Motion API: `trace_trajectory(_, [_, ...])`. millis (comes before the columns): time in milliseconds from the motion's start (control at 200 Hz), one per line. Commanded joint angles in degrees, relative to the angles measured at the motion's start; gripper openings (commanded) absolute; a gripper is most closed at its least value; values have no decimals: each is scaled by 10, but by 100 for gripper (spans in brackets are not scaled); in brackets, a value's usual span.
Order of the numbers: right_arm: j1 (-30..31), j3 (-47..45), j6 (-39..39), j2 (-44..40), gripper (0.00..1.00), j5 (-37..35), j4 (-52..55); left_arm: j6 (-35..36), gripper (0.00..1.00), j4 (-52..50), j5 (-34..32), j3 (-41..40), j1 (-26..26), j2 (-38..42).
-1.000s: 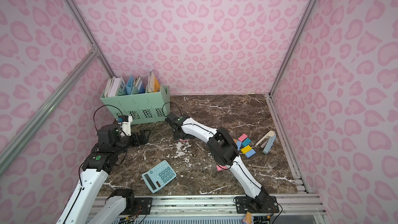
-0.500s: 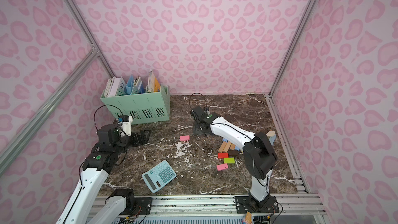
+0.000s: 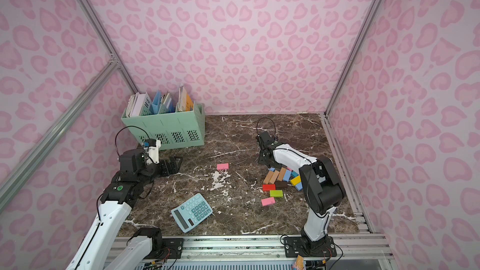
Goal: Assemble the number 8 with building blocks
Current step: Pick up the building block from the center of the board.
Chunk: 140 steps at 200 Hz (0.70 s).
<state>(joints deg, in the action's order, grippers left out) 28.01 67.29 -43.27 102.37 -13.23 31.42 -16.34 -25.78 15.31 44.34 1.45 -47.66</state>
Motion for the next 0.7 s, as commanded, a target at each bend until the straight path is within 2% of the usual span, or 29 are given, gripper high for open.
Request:
trace_trajectory(0, [-7,-9,-10,4,71,-8,-15,6,96,-2,1,2,0,0])
trace_trajectory(210, [-12,-18,-21,12,67,-1,-27,5,96,-1,3,2,0,1])
trace_trajectory(335, [-13,-15,-21,24,62,0,-35,4,96,0,4,1,0,1])
trace_trajectory(525, [-13,-13,-22,42,47,2,-36,4,96,0,5,2,0,1])
trace_trajectory(695, [-11,-20,-23,43,29,8,-42,4,96,0,5,2,0,2])
